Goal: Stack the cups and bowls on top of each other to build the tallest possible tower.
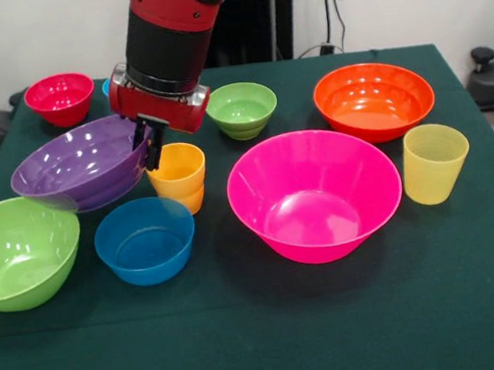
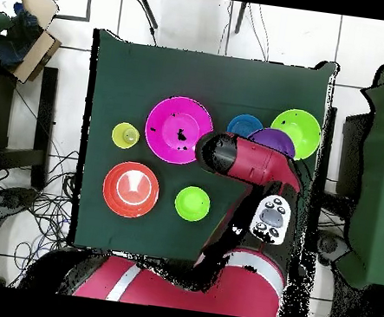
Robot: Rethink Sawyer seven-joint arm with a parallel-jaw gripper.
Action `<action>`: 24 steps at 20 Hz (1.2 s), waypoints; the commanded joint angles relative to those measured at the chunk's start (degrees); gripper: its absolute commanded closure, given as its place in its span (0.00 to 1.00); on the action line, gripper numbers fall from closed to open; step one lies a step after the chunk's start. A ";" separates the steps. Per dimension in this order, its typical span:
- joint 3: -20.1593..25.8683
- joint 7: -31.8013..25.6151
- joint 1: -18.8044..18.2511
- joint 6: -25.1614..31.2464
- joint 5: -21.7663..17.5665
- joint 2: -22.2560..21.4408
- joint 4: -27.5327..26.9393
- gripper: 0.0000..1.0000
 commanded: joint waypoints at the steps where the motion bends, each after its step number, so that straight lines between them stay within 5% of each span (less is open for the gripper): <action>1: -5.51 14.82 7.97 4.74 0.86 5.45 -7.80 1.00; 2: 0.44 11.09 3.86 -3.68 0.39 2.97 -3.61 1.00; 8: 0.06 11.74 4.41 -4.70 1.43 3.96 -3.80 1.00; 15: -0.63 10.48 4.76 -1.74 1.27 2.54 -4.29 1.00; 24: -1.25 7.35 5.72 9.87 1.76 -0.75 -9.02 1.00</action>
